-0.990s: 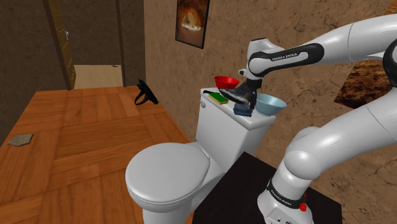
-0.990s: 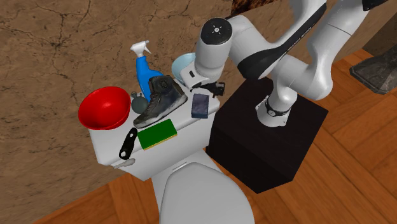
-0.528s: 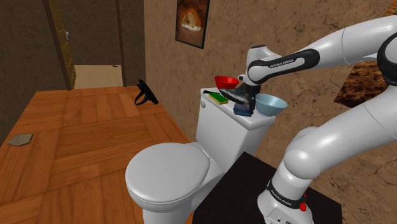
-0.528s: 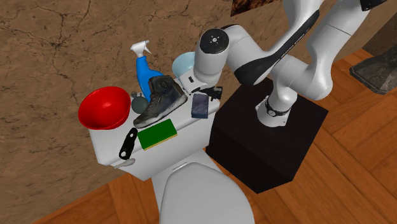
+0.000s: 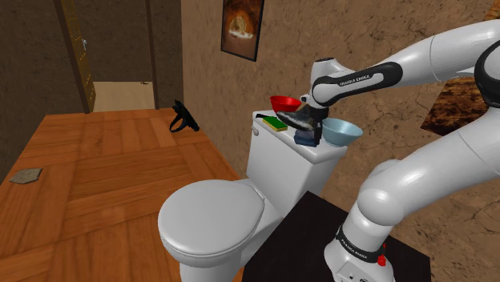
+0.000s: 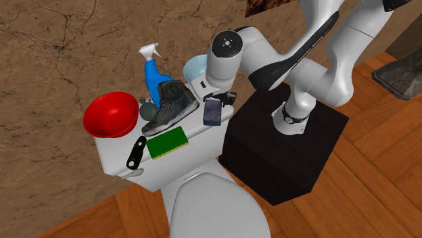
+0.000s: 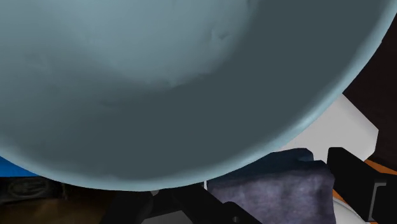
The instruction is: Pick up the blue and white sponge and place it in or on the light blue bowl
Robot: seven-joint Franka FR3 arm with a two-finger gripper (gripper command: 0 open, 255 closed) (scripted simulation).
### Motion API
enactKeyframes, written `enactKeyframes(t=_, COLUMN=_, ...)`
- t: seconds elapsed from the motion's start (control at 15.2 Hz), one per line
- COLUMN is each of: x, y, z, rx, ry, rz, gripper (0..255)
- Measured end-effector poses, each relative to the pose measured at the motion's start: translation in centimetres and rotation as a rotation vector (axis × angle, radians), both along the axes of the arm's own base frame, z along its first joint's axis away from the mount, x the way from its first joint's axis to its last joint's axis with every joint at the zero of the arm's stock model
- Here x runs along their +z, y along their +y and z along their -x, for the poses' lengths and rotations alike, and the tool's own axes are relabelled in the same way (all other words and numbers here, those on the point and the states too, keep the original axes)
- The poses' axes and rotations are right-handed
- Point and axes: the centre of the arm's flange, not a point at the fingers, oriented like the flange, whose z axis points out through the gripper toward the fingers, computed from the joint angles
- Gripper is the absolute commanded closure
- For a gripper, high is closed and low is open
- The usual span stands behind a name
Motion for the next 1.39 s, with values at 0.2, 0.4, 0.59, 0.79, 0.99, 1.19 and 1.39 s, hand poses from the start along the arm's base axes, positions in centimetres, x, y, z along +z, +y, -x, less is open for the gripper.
enactKeyframes(t=0.2, x=0.0, y=0.0, z=0.0, rx=-0.001, ry=0.001, rz=0.000, gripper=255)
enactKeyframes(t=0.4, x=0.0, y=0.0, z=0.0, rx=-0.001, ry=0.001, rz=-0.001, gripper=255)
enactKeyframes(t=0.59, x=0.2, y=-0.1, z=0.1, rx=-0.001, ry=0.001, rz=-0.001, gripper=255)
enactKeyframes(t=0.79, x=1.5, y=-0.1, z=0.1, rx=-0.001, ry=0.002, rz=-0.001, gripper=255)
enactKeyframes(t=0.99, x=3.0, y=-0.2, z=0.2, rx=-0.001, ry=0.002, rz=-0.001, gripper=255)
enactKeyframes(t=1.19, x=4.6, y=-0.2, z=0.2, rx=-0.001, ry=0.002, rz=-0.001, gripper=255)
enactKeyframes(t=1.39, x=6.2, y=-0.1, z=0.1, rx=-0.001, ry=0.002, rz=-0.001, gripper=255)
